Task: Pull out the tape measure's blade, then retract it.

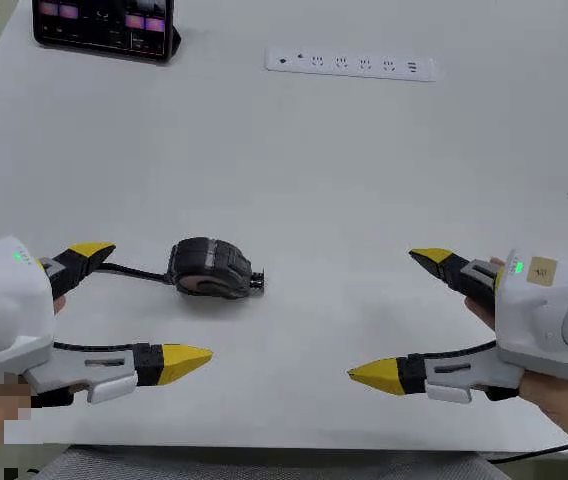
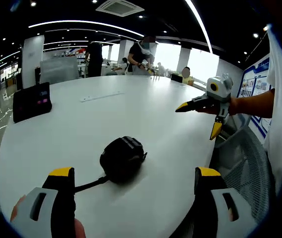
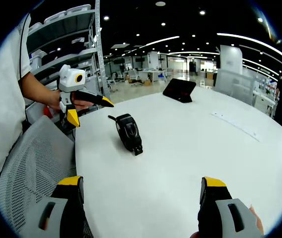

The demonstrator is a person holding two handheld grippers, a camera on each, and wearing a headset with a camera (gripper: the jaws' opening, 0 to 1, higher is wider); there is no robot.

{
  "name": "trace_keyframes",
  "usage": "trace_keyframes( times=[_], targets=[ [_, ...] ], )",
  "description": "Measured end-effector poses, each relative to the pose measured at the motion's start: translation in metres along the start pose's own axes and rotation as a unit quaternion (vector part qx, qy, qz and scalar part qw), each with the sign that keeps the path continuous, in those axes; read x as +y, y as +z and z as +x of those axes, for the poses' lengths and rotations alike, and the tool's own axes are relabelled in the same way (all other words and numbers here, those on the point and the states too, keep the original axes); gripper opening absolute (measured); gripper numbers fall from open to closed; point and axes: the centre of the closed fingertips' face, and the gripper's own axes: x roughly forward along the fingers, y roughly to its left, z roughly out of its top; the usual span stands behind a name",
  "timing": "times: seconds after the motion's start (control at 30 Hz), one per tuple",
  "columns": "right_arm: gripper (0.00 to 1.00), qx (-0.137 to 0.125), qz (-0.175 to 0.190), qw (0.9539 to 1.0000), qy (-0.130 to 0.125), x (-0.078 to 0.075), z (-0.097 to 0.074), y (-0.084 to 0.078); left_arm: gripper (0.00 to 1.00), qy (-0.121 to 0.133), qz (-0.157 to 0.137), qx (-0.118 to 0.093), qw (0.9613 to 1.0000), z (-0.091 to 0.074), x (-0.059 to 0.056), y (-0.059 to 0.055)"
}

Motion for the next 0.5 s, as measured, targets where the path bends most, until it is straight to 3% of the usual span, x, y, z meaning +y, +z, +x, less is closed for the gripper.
trace_keyframes(
  times=[0.5],
  targets=[
    [0.99,0.015,-0.015,0.9997,-0.015,0.001,-0.010,-0.012,0.99,-0.012,0.052,0.020,0.9984,-0.006,-0.007,-0.015]
  ],
)
